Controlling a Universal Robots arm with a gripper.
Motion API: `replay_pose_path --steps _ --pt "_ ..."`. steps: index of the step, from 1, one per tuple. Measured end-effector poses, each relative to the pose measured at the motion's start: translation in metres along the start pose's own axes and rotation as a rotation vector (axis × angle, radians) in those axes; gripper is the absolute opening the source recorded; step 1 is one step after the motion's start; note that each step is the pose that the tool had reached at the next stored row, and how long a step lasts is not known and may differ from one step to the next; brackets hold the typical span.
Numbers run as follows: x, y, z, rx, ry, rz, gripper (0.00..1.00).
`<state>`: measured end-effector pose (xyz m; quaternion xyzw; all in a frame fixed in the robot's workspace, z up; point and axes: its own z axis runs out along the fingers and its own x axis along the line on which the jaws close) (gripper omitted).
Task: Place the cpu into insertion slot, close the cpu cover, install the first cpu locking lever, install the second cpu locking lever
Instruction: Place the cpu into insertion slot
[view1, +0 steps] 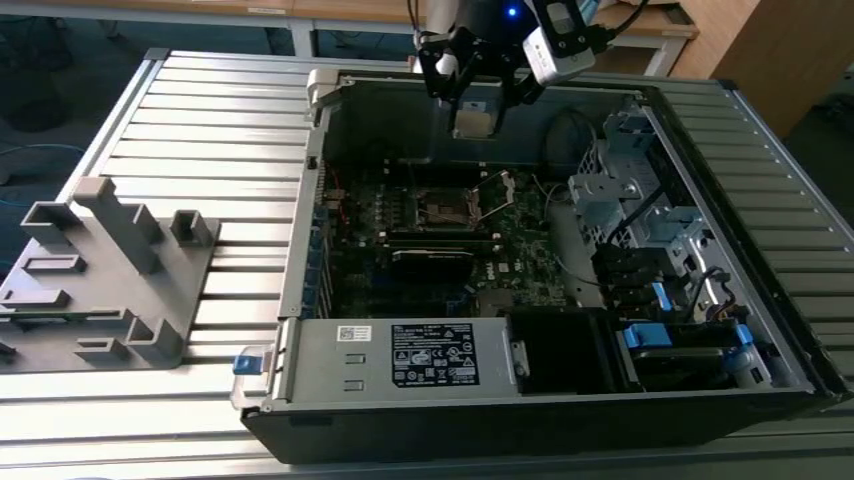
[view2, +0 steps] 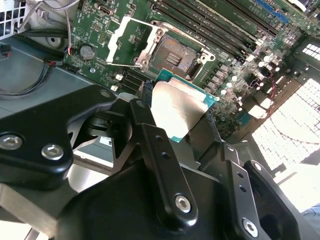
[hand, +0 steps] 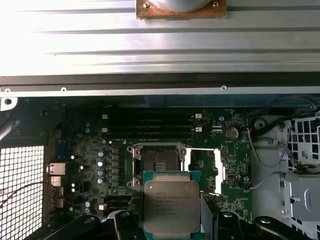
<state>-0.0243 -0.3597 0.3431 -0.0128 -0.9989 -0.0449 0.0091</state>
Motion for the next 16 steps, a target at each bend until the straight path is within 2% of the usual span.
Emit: replay_pose_path --steps 10,16 --pt "0.0000 -0.0001 0.0011 -0.0003 -0.0001 0.000 0.54" --pt "0.0001 -0.0010 0.0105 0.0000 0.0000 0.000 0.54"
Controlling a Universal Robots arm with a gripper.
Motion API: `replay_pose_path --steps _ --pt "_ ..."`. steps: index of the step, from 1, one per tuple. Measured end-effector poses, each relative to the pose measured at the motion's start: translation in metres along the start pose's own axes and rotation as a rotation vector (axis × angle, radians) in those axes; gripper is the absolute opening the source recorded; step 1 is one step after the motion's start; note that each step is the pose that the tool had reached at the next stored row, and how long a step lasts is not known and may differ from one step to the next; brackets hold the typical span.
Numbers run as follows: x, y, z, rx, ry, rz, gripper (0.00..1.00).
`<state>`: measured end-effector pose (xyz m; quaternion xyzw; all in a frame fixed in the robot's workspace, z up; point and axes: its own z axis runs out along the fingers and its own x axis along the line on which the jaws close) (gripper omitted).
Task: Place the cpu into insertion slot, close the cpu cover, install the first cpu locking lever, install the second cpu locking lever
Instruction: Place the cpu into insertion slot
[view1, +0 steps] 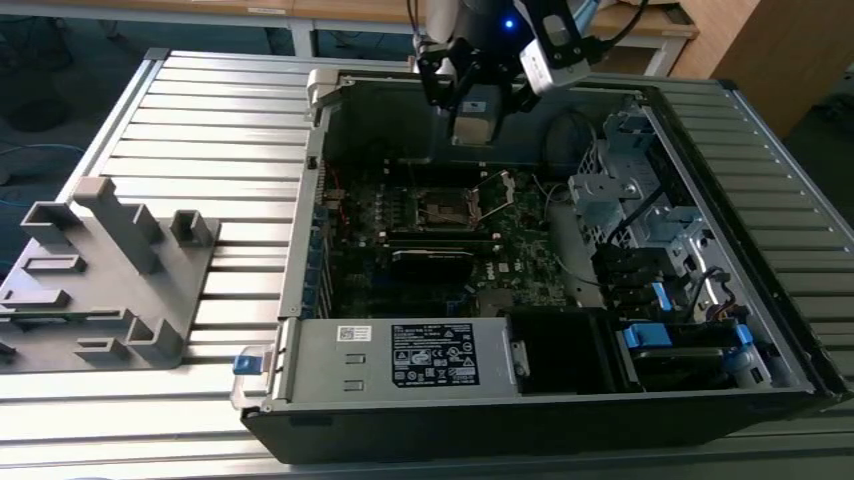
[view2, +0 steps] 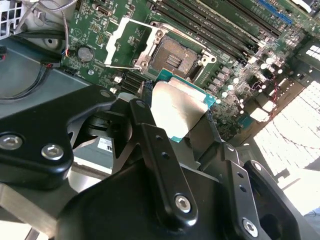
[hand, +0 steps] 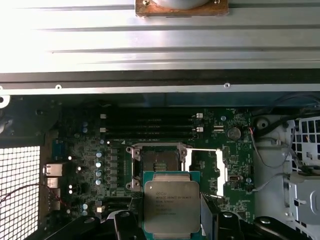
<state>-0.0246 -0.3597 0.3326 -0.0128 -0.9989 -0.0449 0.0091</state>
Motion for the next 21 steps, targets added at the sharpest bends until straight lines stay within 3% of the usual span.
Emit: replay_pose_path --steps 10,21 --pt "0.0038 -0.0017 0.0165 -0.0048 -0.0001 -0.006 0.54" --pt "0.0041 -0.0036 0.0343 -0.0046 0.0018 -0.035 0.54"
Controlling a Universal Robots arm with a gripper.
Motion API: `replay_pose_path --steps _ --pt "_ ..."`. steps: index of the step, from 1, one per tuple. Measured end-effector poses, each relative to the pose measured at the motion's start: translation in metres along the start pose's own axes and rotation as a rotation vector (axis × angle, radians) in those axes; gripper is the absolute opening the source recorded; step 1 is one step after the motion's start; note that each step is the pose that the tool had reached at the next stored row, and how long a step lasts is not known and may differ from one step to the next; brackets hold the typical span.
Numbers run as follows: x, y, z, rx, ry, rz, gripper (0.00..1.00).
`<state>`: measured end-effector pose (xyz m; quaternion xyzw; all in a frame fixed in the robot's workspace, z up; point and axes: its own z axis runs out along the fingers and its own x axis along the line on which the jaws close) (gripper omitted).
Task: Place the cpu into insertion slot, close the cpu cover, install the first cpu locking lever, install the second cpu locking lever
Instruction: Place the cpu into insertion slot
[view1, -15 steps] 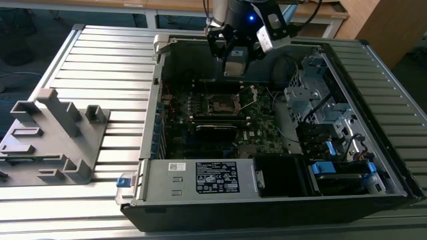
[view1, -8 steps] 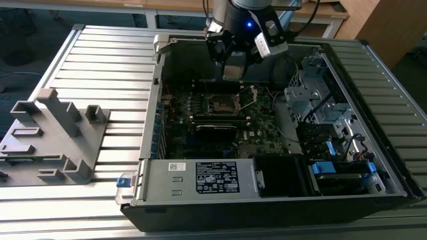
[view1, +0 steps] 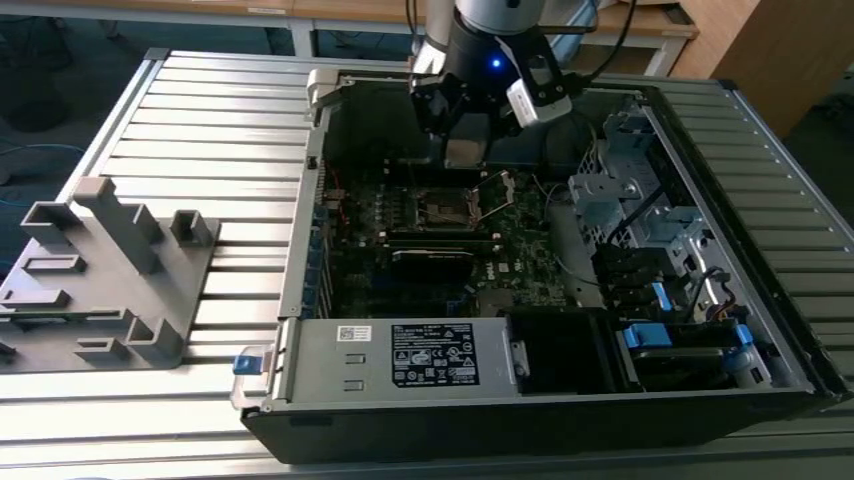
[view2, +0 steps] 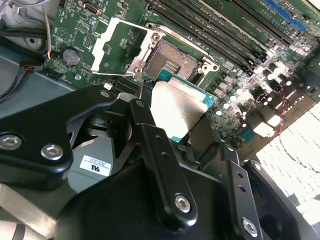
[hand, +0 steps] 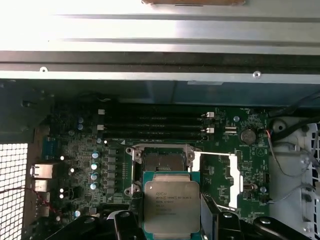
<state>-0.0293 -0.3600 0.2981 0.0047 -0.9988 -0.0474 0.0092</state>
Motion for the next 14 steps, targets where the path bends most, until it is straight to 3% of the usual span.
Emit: replay_pose_path --steps 4,9,14 --pt "0.0001 -0.0006 0.0068 0.0000 0.0006 -0.009 0.54" --pt "0.0001 -0.0009 0.0092 0.0000 0.0007 -0.010 0.54" --pt "0.0000 -0.0017 0.0176 0.0003 0.0009 -0.012 0.54"
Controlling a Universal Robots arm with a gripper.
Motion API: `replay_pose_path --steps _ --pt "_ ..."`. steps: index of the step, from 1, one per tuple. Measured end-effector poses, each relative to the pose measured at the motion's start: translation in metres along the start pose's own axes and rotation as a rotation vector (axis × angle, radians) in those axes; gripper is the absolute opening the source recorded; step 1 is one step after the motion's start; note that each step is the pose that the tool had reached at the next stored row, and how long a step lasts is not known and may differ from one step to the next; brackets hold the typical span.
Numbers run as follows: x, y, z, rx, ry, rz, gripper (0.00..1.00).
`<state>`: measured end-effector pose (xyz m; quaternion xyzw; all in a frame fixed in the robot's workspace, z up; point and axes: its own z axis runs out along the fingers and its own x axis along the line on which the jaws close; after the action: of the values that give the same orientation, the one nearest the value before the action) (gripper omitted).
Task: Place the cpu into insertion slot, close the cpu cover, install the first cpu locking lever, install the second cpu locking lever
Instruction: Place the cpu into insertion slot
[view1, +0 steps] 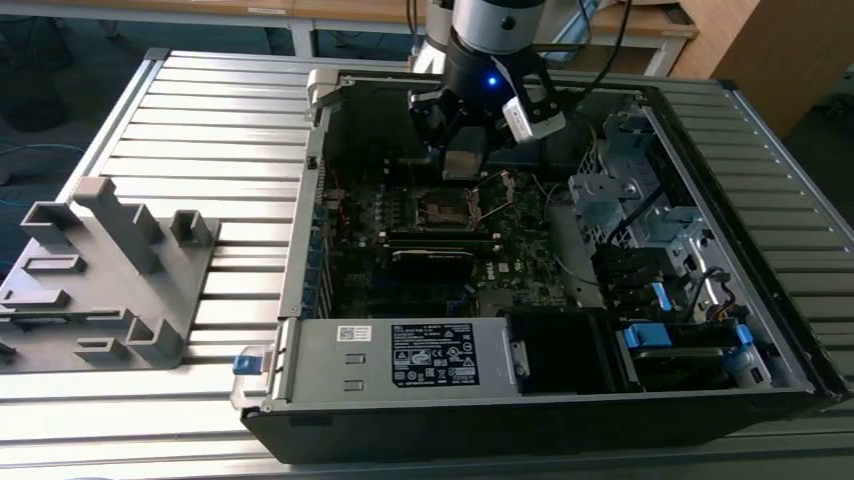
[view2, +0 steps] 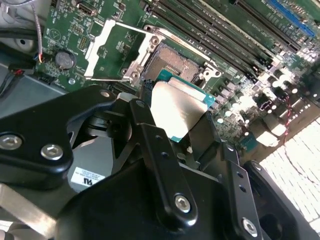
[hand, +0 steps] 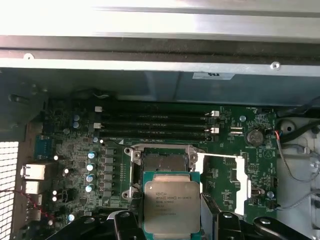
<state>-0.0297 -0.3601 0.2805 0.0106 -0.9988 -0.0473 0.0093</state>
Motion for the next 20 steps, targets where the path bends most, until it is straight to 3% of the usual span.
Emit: replay_pose_path --steps 7,20 --pt "0.0000 -0.0011 0.0116 0.0000 0.0003 -0.004 0.54" --pt "0.0000 -0.0012 0.0126 0.0000 0.0004 -0.004 0.54"
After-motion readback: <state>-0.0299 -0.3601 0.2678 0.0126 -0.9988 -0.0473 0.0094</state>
